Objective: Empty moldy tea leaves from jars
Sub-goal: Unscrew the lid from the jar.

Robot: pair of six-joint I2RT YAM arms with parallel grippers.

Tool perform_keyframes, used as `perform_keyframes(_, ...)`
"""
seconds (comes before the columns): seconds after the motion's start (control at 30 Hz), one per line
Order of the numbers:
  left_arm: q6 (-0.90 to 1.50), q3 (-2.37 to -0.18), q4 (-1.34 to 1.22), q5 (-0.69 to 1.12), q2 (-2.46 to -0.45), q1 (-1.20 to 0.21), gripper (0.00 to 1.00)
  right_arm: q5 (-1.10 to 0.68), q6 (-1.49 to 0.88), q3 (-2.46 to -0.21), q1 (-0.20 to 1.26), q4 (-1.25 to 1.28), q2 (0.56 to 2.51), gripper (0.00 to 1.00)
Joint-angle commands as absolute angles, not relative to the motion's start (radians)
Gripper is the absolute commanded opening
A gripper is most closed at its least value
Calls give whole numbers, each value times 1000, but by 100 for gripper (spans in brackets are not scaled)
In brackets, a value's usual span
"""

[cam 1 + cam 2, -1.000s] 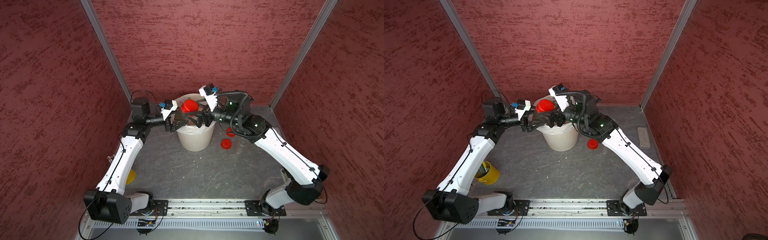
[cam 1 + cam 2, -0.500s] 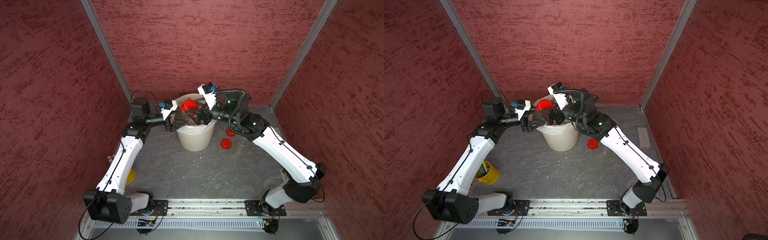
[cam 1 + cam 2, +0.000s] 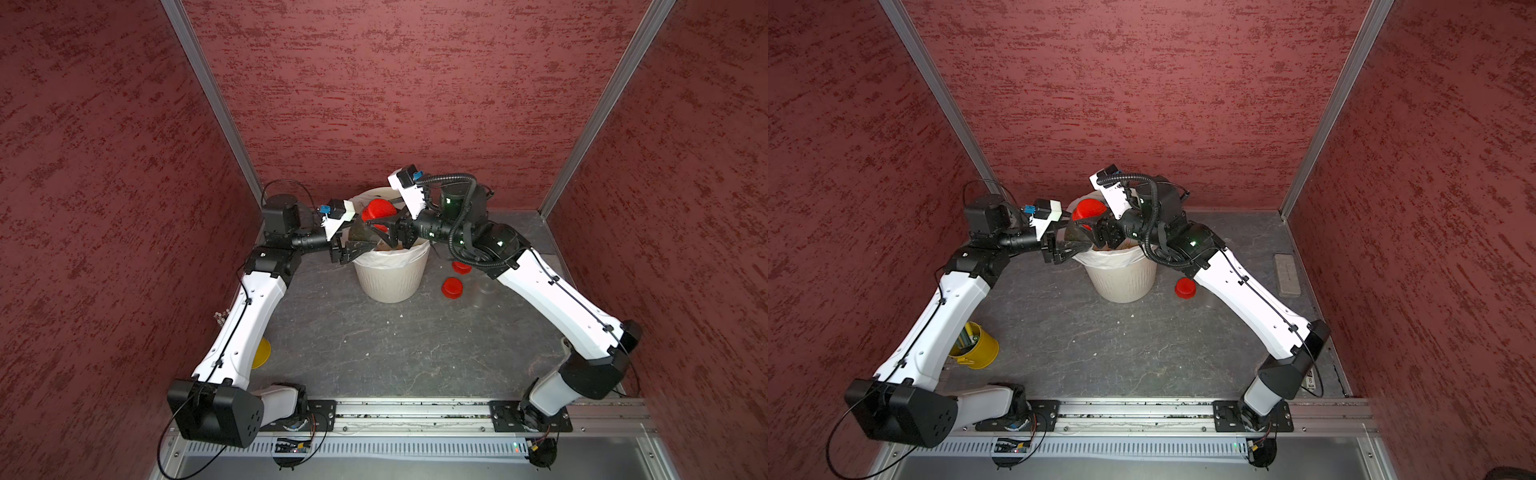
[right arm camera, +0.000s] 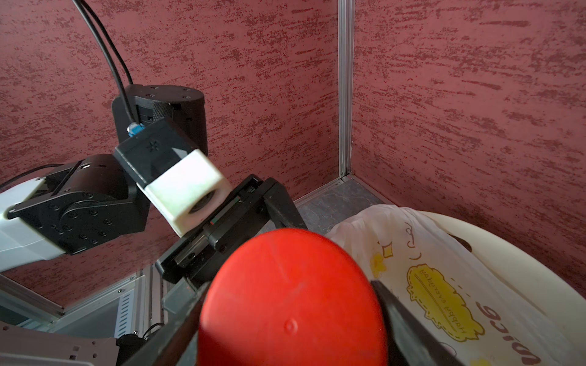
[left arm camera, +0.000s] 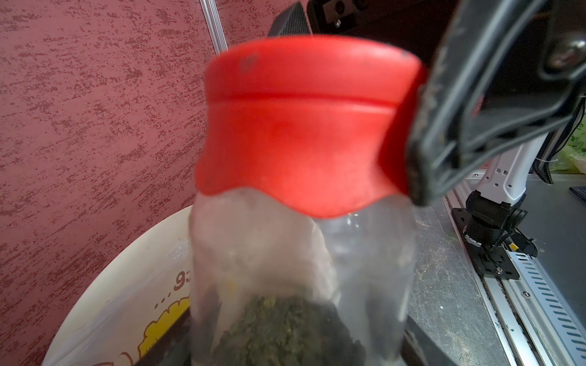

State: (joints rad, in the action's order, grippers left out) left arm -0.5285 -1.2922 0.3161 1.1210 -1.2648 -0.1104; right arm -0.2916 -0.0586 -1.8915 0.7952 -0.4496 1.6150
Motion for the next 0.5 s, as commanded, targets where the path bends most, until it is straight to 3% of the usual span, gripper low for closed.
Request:
perform_keyframes(0.0,-520,-1322,309,1131,-1271,-106,63,-289,-47,-1914,800,-452,1612,71)
perform_keyframes(0.47,-531,-1327,331,1135,-1267,-105,63,-330,-1,-1947,798,-484,1632,57)
